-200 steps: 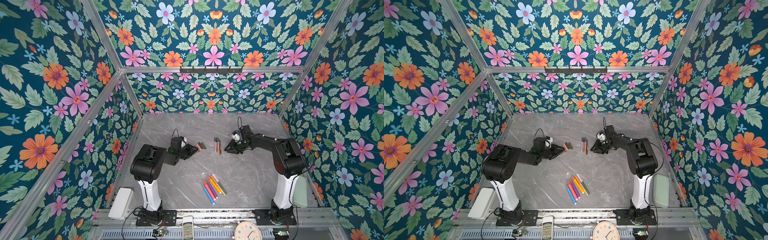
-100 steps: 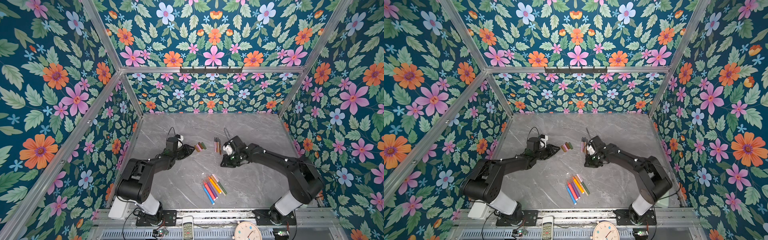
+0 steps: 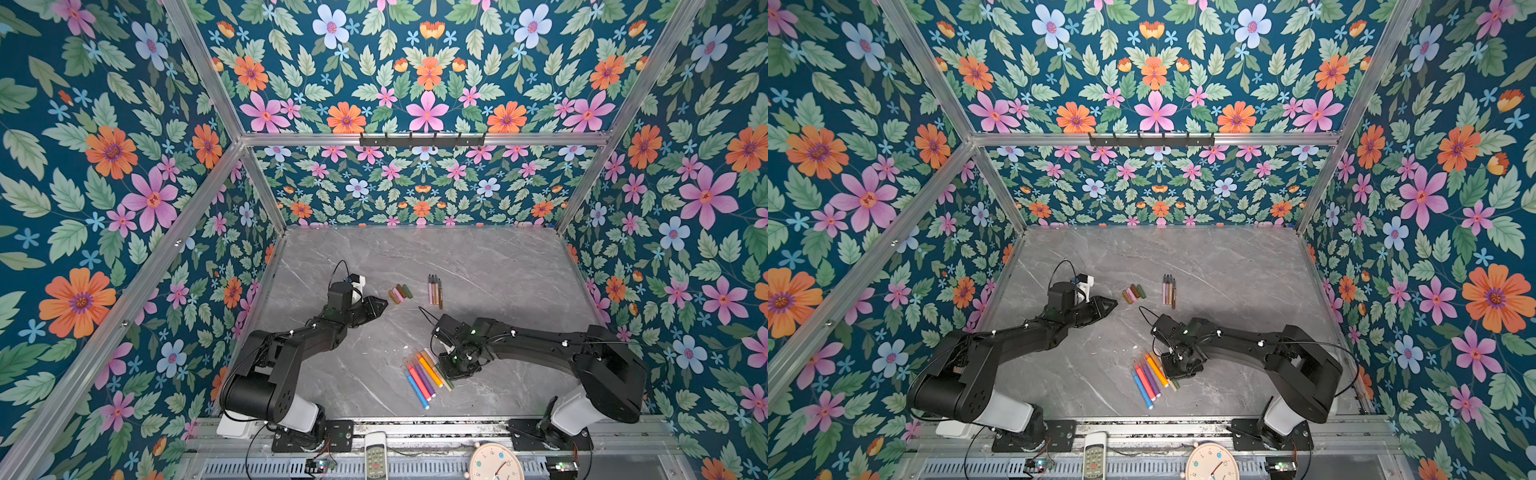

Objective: Open the pen caps
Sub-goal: 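Move the right gripper to the pen bundle and grasp the lilac-capped green pen, then lift the green pen to the left gripper while it grips the lilac cap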

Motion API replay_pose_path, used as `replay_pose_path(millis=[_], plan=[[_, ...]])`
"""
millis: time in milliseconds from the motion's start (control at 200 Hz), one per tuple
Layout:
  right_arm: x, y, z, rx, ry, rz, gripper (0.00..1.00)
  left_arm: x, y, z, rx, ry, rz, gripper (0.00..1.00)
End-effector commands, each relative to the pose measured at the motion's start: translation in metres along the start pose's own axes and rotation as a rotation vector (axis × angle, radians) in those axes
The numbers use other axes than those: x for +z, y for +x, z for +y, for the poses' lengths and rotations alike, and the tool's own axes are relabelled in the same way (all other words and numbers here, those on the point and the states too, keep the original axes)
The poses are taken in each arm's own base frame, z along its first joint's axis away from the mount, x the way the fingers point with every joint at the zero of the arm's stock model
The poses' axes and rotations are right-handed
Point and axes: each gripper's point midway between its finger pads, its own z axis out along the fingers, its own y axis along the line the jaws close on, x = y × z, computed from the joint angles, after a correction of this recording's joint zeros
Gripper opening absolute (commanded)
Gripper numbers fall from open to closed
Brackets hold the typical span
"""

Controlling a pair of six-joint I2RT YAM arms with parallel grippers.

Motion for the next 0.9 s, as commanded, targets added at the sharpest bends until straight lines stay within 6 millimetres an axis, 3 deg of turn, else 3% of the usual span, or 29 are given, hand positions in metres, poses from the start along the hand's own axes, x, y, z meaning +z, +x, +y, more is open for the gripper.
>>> replay_pose_path(millis=[0, 280, 570, 755, 895], plan=[[0.006, 0.001, 0.003, 0.025, -0.009, 0.023, 0.24, 0.003, -0.002, -0.008, 0.014, 0.048, 0.008, 0.29], [0.015, -0.005, -0.003, 0.049, 0.07, 0.049, 0.22, 0.011, 0.007, -0.009, -0.042, 0.117, 0.033, 0.3], [0.014, -0.05, -0.012, 0.048, 0.167, 0.038, 0.15, 0.01, 0.012, -0.032, -0.145, 0.294, 0.029, 0.3], [-0.012, -0.078, 0.003, 0.04, 0.016, -0.032, 0.11, 0.017, 0.021, -0.037, -0.143, 0.228, 0.066, 0.3], [-0.037, -0.086, 0.013, 0.008, -0.063, -0.071, 0.1, 0.025, 0.03, -0.05, -0.102, 0.187, 0.101, 0.32]])
